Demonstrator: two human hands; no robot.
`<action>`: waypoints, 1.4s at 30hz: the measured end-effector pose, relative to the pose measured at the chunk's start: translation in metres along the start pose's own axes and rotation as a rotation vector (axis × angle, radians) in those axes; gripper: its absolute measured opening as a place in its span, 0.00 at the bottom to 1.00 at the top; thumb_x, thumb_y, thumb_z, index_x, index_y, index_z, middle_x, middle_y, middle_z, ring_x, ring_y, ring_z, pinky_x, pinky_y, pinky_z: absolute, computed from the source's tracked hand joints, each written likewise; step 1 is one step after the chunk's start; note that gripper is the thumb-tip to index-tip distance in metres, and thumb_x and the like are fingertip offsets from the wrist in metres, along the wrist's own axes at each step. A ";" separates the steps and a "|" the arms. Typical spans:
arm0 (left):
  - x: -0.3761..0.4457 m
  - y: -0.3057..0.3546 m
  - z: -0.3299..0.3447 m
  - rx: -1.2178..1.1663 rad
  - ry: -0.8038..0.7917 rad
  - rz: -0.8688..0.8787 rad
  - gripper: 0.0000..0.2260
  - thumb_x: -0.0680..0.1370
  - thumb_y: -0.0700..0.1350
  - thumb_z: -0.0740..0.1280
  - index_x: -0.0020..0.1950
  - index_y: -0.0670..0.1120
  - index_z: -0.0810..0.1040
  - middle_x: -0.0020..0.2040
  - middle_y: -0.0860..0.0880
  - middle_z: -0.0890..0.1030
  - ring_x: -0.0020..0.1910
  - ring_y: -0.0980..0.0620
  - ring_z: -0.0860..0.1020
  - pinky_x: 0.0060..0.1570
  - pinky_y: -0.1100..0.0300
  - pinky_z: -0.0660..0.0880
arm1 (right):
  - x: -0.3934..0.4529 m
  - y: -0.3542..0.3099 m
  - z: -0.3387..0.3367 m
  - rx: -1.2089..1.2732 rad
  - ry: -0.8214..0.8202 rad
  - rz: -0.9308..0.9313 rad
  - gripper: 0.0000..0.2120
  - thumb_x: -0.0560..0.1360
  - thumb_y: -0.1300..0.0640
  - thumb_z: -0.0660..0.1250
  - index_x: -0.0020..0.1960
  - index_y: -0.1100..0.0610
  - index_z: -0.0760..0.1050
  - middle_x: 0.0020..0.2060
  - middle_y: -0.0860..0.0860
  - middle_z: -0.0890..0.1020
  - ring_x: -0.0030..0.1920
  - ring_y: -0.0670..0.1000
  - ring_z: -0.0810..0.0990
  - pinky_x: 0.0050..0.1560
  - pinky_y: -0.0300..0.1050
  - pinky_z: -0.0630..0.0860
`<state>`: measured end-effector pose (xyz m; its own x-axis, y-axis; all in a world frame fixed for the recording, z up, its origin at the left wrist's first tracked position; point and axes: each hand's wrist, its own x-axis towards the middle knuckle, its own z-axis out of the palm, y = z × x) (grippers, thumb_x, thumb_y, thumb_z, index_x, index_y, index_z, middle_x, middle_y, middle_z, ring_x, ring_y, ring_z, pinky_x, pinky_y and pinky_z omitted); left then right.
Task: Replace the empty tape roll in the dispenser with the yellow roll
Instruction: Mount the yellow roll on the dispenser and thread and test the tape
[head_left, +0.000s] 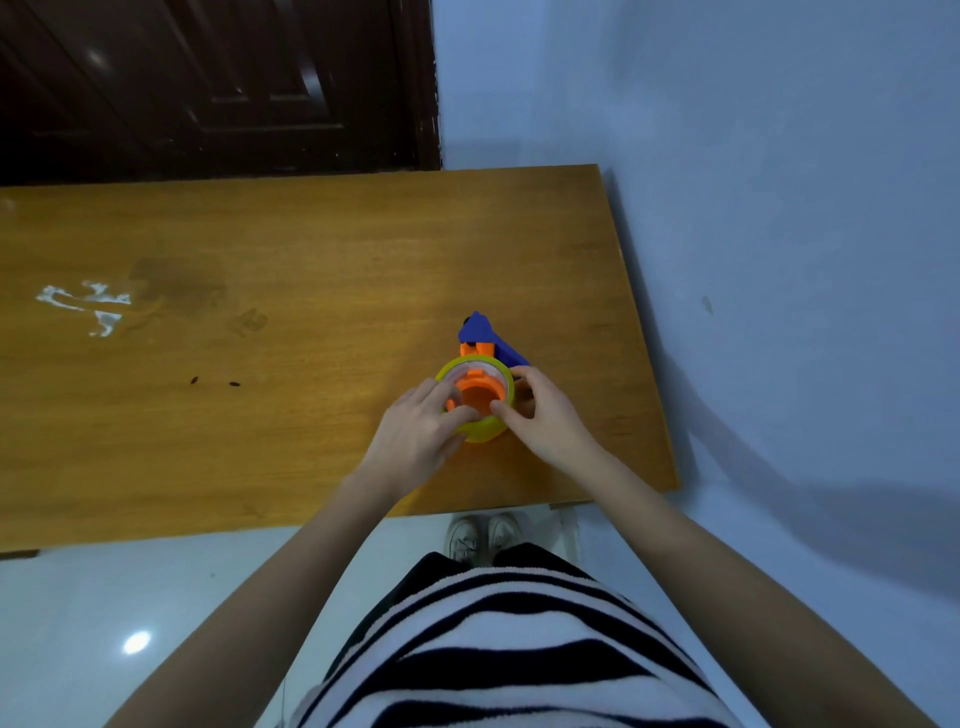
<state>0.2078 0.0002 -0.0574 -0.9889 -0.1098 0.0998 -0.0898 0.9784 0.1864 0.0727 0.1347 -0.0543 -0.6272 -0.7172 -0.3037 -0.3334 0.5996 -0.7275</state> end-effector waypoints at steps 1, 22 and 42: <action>-0.001 0.002 0.002 -0.003 0.015 -0.036 0.23 0.62 0.43 0.80 0.55 0.46 0.78 0.51 0.42 0.80 0.46 0.43 0.80 0.34 0.55 0.78 | -0.001 0.000 0.000 0.000 0.000 0.000 0.25 0.76 0.49 0.67 0.69 0.55 0.66 0.64 0.53 0.74 0.64 0.51 0.74 0.61 0.46 0.73; -0.012 0.007 0.031 -0.051 -0.020 -0.230 0.35 0.63 0.47 0.80 0.66 0.36 0.75 0.65 0.36 0.76 0.55 0.41 0.82 0.40 0.55 0.82 | -0.007 0.013 0.010 0.063 0.043 0.003 0.26 0.74 0.51 0.69 0.70 0.57 0.67 0.65 0.53 0.77 0.66 0.51 0.74 0.64 0.48 0.74; -0.012 0.017 0.046 0.075 -0.031 -0.286 0.37 0.67 0.49 0.77 0.69 0.32 0.69 0.69 0.34 0.71 0.68 0.39 0.72 0.64 0.48 0.71 | -0.010 0.015 0.024 -0.678 -0.031 -0.255 0.29 0.83 0.49 0.48 0.78 0.62 0.44 0.78 0.57 0.46 0.79 0.53 0.48 0.76 0.47 0.52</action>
<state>0.2132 0.0260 -0.1004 -0.9253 -0.3785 0.0237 -0.3725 0.9189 0.1300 0.0907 0.1419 -0.0770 -0.4548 -0.8679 -0.1998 -0.8360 0.4934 -0.2400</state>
